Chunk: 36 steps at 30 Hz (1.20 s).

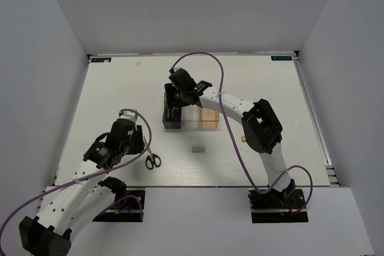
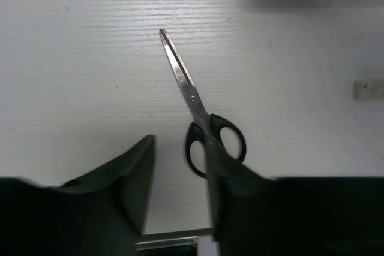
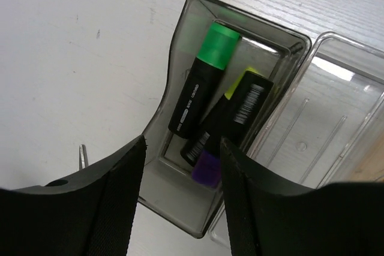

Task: Sort the stationery into containers
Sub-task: Place the pen in the storage box, then pick up the scissors from the center of the board.

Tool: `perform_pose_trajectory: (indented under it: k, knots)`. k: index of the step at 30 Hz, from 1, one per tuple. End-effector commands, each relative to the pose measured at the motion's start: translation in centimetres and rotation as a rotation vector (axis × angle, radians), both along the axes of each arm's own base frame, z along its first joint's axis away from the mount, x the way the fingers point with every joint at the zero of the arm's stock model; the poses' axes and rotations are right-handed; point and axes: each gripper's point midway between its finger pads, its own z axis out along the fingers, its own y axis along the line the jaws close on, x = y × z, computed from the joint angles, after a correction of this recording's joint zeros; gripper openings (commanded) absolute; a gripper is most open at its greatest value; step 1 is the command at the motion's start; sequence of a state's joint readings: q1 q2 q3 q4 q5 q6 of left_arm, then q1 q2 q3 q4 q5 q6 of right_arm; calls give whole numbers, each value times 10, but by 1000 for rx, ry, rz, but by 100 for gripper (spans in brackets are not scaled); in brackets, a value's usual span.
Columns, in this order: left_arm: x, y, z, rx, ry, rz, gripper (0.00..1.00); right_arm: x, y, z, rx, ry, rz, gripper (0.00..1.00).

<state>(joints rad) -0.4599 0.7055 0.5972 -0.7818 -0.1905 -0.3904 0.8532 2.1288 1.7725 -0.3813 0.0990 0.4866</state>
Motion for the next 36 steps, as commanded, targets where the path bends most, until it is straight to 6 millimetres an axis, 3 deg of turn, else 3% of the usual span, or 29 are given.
perform_pose_trajectory:
  k: [1,3,4,6,7,8,9,11,12,13,14,15,17,18,19,21,23,25,31,36]
  knots:
    - [1,-7,-1,-28,1,-26,43,-1,11,43,101,-56,37,56]
    - [-1,-11,-2,-37,19,-54,21,-7,11,54,110,-63,62,53]
    - [-2,-12,-3,-37,29,-62,18,-6,10,66,130,-81,64,51]
    - [-5,-15,-4,-37,49,-80,18,-13,6,74,124,-100,113,25]
    - [-8,-14,-4,-23,77,-87,18,-22,6,75,130,-89,168,6]
    - [-10,-13,-7,-18,100,-81,20,-30,3,95,155,-116,208,0]
    - [-14,-12,-8,-15,127,-75,21,-45,3,98,158,-135,356,0]
    - [-18,-12,-11,-4,182,-73,27,-57,-15,116,179,-167,405,0]
    - [-23,-15,-12,-18,211,-79,30,-61,-25,106,168,-154,422,13]
    - [-25,-16,-16,-18,232,-74,38,-66,-29,108,174,-178,480,38]
    - [-28,-16,-18,-21,252,-73,41,-71,-37,119,198,-195,510,52]
    - [-31,-17,-22,-25,269,-76,44,-78,-54,107,185,-171,520,58]
    - [-34,-17,-29,-21,311,-60,45,-89,-69,107,206,-160,542,48]
    - [-37,-16,-35,-13,340,-53,45,-87,-82,97,202,-140,520,28]
    - [-37,-17,-37,-10,347,-50,45,-89,-88,111,225,-178,514,22]
    - [-37,-19,-45,-2,377,-36,45,-94,-109,99,223,-177,483,22]
    - [-34,-22,-47,0,374,-39,43,-100,-125,108,233,-214,464,22]
    - [-32,-20,-52,21,397,-29,37,-104,-140,101,224,-210,441,22]
    - [-34,-24,-68,37,460,-14,37,-111,-170,103,224,-245,393,22]
    - [-31,-25,-80,50,463,2,37,-110,-183,106,252,-246,351,22]
